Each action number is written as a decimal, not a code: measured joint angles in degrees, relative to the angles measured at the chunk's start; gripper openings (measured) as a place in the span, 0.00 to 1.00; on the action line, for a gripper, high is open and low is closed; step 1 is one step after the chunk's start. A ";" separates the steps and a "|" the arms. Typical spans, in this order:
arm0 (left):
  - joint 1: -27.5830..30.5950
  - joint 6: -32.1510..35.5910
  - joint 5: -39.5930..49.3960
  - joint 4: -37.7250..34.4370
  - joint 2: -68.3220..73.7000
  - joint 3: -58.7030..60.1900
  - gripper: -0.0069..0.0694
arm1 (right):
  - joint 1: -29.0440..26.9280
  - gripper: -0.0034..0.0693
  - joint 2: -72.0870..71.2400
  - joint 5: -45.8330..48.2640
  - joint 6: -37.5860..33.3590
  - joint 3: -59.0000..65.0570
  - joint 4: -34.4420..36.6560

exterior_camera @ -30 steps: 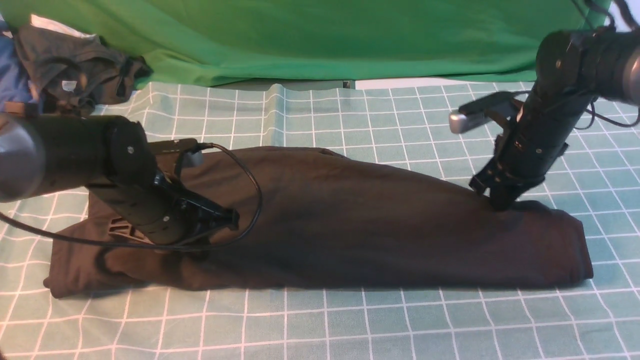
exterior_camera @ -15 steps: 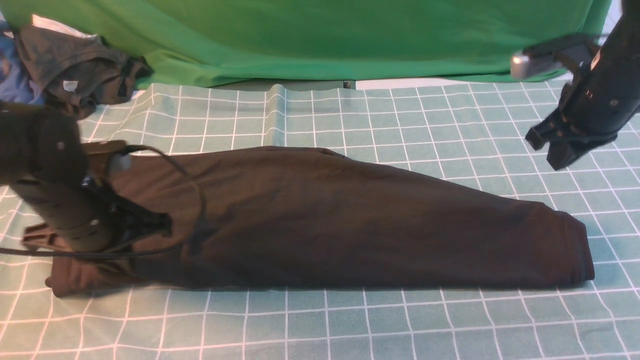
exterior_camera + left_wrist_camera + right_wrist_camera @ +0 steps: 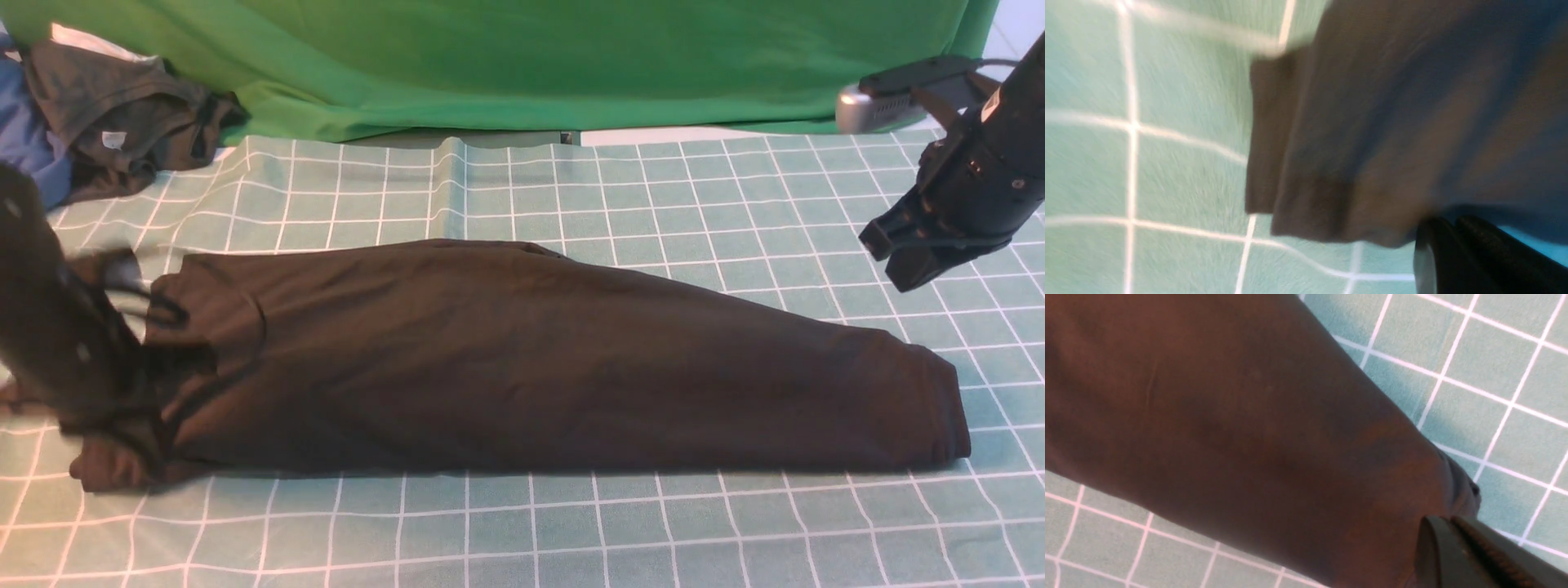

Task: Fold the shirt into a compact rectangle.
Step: 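Pull the folded dark garment lengthwise by its ends to straighten it flat on the table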

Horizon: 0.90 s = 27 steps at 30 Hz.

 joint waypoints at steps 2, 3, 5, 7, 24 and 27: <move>0.00 0.14 -1.31 -0.14 -4.21 -2.74 0.11 | 0.00 0.09 -0.96 -0.09 -0.04 0.00 0.00; 0.00 0.14 -2.43 -0.14 -5.66 -3.70 0.11 | 0.00 0.10 -1.54 -0.14 -0.04 0.00 0.00; 0.14 -0.28 -4.40 0.09 -7.65 -5.35 0.11 | 0.00 0.10 -2.27 -0.14 -0.04 0.00 -0.02; 0.51 -0.95 -4.87 0.19 -8.04 -6.77 0.11 | 0.00 0.10 -3.40 -0.09 -0.04 0.00 -0.02; 0.83 -1.56 -8.64 2.97 7.19 -4.27 0.11 | 0.00 0.13 -3.67 0.43 -0.04 0.00 -0.02; 1.57 -3.43 -8.86 3.03 7.01 -11.66 0.11 | 0.06 0.13 -3.67 0.48 -0.04 0.00 -0.02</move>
